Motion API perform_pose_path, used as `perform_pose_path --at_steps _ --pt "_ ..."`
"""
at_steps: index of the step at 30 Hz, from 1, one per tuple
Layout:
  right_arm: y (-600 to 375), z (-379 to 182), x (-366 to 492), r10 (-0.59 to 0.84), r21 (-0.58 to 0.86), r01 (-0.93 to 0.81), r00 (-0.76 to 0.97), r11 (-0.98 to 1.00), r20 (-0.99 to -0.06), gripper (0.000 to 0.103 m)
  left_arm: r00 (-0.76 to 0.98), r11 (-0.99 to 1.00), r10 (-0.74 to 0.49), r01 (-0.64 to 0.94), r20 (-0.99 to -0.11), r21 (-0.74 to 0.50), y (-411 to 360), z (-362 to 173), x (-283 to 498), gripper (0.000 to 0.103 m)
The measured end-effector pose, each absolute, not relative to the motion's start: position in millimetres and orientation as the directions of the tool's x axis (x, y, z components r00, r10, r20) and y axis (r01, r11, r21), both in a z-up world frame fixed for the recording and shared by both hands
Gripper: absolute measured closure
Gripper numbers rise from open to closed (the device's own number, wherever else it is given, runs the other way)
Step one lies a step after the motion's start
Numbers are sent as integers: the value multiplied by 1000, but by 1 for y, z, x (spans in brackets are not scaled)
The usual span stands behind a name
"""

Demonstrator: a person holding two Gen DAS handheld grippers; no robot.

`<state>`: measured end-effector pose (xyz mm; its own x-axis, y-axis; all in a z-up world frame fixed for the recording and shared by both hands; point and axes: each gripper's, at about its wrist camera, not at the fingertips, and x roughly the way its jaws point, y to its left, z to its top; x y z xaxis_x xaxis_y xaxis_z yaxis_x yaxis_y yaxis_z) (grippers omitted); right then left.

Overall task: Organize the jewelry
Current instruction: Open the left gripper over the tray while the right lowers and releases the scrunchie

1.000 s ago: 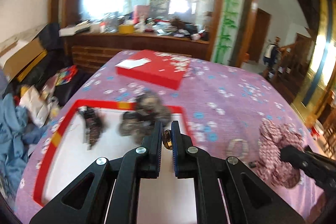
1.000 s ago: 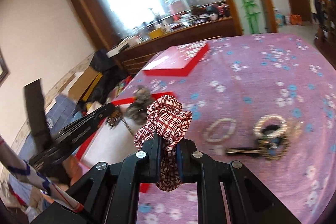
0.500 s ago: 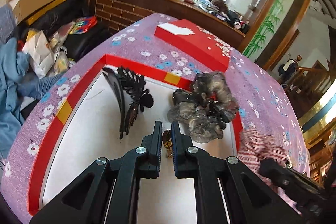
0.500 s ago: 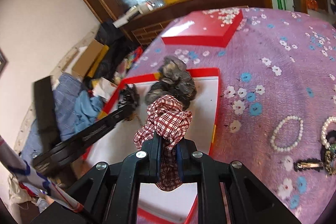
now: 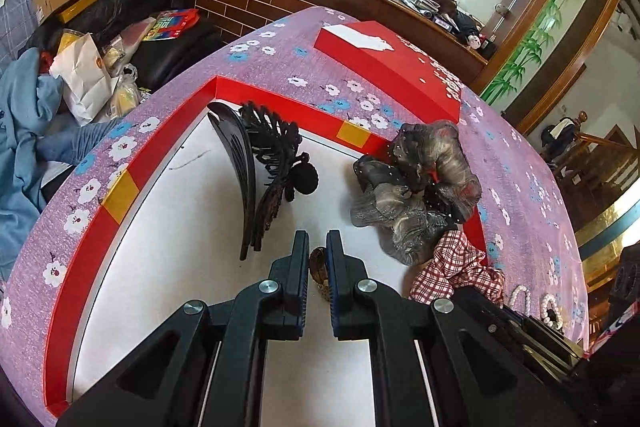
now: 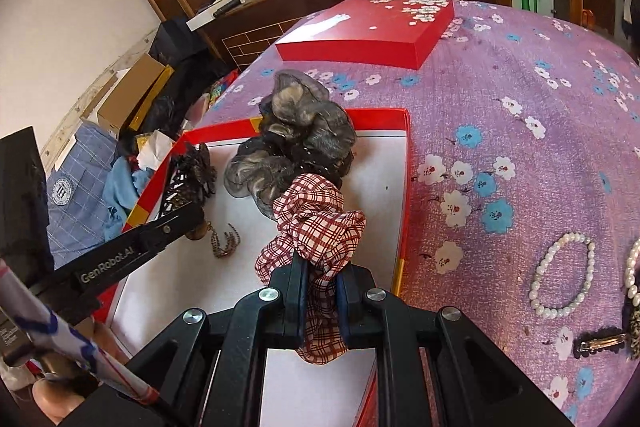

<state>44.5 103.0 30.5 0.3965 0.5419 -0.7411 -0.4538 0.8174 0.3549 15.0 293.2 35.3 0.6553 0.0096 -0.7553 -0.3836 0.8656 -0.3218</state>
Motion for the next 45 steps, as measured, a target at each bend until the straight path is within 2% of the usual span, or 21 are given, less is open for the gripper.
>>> perform_pose_path --at_steps 7,12,23,29,32,35,45 --pt "102 25 47 543 360 -448 399 819 -739 85 649 867 7 -383 -761 -318 292 34 18 95" --pt "100 28 45 547 360 -451 405 817 -733 76 656 866 9 -382 -755 -322 292 35 17 95" --pt "84 53 33 585 394 -453 439 800 -682 75 728 866 -11 -336 -685 -370 291 51 5 95" --pt "71 67 28 599 406 -453 469 794 -649 63 752 866 -4 -327 -659 -379 289 57 1 95" --pt "74 66 27 603 406 -461 457 789 -654 63 753 864 2 -333 -658 -378 290 56 0 95" --pt "75 72 20 647 440 -485 444 755 -620 63 752 864 2 -333 -659 -378 291 55 0 95" --pt "40 74 11 618 437 -439 499 785 -608 63 761 878 -7 -306 -649 -369 283 57 -1 95"
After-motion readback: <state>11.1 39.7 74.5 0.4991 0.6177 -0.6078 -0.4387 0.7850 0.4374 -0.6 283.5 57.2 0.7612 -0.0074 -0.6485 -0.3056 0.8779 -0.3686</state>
